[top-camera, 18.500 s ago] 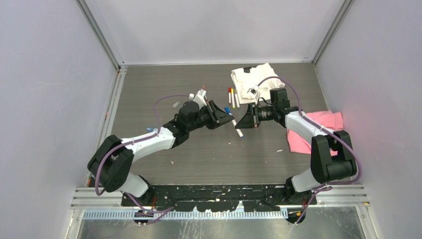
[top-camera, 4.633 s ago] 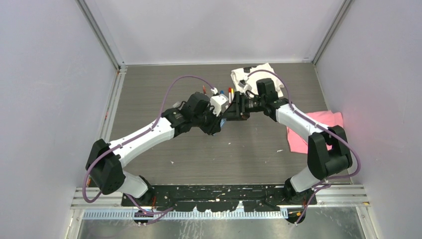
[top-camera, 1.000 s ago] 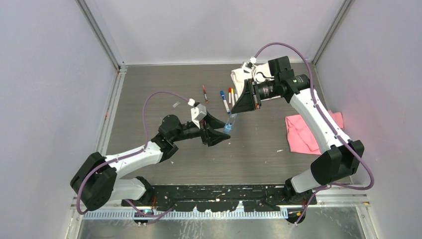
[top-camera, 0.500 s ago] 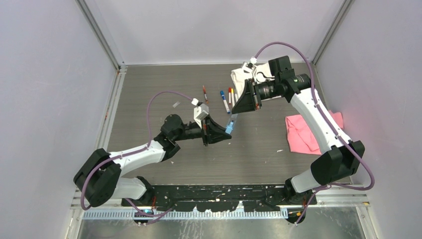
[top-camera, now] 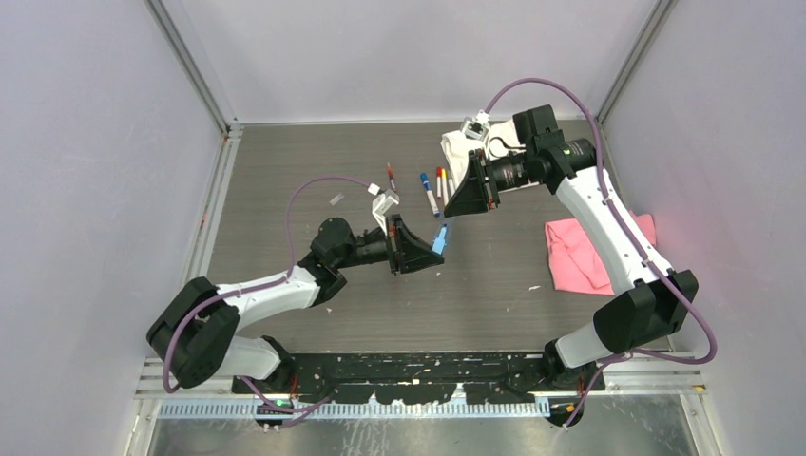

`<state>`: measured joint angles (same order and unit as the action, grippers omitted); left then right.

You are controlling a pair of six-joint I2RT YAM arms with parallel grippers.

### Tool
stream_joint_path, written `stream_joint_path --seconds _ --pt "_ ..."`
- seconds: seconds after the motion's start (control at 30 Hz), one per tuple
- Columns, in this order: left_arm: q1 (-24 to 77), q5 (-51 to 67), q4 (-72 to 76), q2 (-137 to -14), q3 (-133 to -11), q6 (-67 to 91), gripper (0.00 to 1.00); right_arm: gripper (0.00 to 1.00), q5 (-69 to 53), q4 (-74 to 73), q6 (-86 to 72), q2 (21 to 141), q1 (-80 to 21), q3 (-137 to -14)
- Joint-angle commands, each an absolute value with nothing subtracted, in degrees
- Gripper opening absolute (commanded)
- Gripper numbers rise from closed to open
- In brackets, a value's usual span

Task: Insert the pens into the pen caps
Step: Insert the pen cap onto the pen.

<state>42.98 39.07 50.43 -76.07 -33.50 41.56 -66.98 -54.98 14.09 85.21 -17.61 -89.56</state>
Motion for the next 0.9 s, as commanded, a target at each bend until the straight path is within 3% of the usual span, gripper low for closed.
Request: stream_joint_path --seconds 0.0,0.3,0.53,0.87 --pt "42.5 37.9 56.9 -76.0 -34.1 45.4 0.01 0.01 -65.7 -55.6 17.2 83.4 -18.7 -88.4" --pt "41.8 36.9 59.6 -76.1 -34.6 47.1 0.01 0.01 -67.3 -53.5 16.1 82.3 -19.5 -83.0" --pt "41.4 36.2 60.5 -76.8 -35.0 48.4 0.01 0.01 -71.1 -43.8 5.2 82.6 -19.5 -78.6" --pt "39.2 32.1 59.0 -71.2 -31.7 50.4 0.51 0.01 -72.8 -18.3 -19.3 83.6 -16.4 -69.4"
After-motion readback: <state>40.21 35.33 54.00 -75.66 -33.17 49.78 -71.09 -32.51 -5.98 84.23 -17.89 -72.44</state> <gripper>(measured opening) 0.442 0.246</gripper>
